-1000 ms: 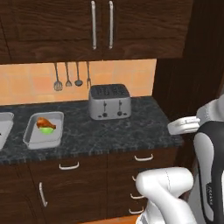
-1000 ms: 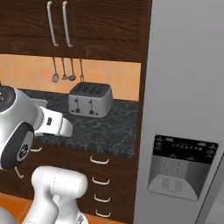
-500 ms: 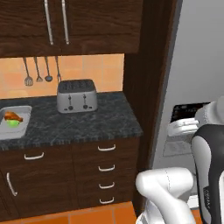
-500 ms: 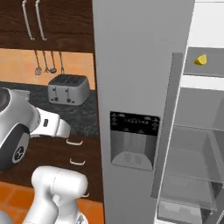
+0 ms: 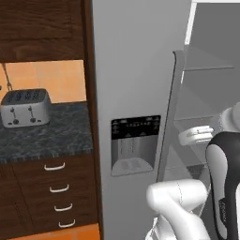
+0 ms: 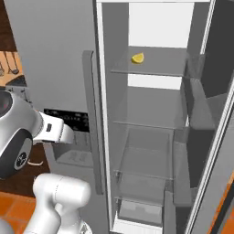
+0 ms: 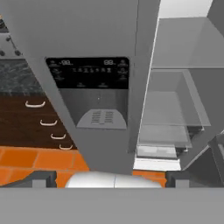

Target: Place one lemon wedge and one chicken drumstick in each tupperware on the nearby counter, to pack two identical lunches.

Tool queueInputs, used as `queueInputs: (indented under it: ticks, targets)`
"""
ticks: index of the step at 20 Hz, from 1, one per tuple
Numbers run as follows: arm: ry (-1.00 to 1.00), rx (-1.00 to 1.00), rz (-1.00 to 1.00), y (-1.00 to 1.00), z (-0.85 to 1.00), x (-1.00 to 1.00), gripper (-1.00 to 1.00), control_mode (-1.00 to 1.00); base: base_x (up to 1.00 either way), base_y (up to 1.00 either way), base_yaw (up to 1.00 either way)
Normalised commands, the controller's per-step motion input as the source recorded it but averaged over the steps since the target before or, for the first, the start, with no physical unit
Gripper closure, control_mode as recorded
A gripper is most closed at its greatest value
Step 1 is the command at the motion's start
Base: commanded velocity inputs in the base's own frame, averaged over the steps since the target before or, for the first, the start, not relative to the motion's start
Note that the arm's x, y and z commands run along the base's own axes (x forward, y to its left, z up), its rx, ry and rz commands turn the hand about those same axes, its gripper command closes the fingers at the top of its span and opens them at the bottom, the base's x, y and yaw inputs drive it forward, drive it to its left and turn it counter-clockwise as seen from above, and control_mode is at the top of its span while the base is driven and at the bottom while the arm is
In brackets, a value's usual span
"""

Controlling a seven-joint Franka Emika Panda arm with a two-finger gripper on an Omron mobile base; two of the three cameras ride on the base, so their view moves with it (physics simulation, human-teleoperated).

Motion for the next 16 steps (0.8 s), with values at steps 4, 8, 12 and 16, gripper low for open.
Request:
queueInputs:
  ticks: [4,8,12,16]
  targets:
    - [0.0,0.0,0.0,0.0,0.0,0.0,-1.0,1.0,0.32,-0.88,0.0]
    - [0.0,0.0,0.0,0.0,0.0,0.0,-1.0,1.0,0.5,-0.2,0.1]
    - [0.0,0.0,0.0,0.0,0.0,0.0,-1.0,1.0,0.49,-0.11,0.1]
    - [0.0,0.0,0.0,0.0,0.0,0.0,-1.0,1.0,0.15,-0.36,0.05]
